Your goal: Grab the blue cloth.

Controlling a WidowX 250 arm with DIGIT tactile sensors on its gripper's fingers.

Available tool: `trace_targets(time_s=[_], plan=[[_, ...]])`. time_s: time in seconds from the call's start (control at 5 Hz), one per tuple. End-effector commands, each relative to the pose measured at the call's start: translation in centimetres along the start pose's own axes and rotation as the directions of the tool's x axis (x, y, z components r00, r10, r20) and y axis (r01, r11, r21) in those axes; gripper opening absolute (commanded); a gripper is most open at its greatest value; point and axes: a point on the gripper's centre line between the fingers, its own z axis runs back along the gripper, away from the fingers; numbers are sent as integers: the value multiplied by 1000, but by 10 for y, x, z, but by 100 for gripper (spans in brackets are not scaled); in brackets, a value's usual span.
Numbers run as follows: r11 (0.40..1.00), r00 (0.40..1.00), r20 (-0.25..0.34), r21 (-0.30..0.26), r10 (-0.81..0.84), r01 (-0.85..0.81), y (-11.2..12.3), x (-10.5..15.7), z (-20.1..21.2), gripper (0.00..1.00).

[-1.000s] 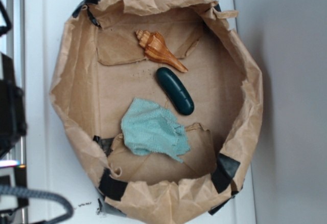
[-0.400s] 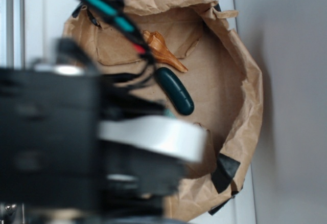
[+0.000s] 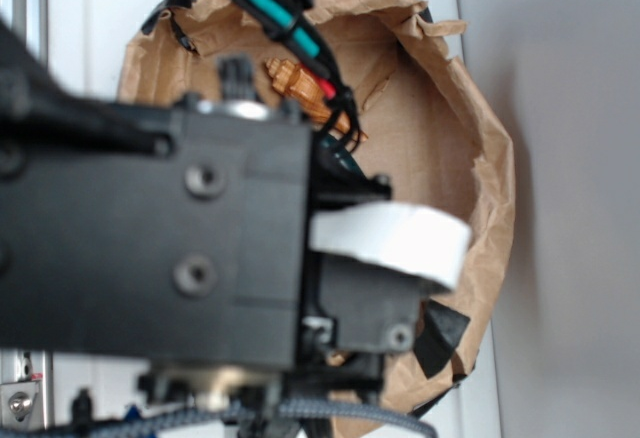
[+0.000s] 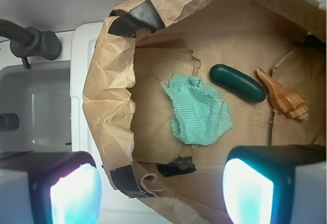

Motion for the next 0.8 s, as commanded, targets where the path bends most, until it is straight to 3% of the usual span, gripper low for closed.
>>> trace_targets(time_s=[0.0, 0.2, 0.4, 0.6], plan=[[1000, 1000, 21, 29, 11, -12, 20, 24, -17, 100], [998, 998, 46, 39, 46, -47, 43, 43, -41, 100], [998, 995, 94, 60, 31, -36, 52, 44, -68, 100], [997, 993, 111, 63, -46, 39, 56, 17, -90, 100]])
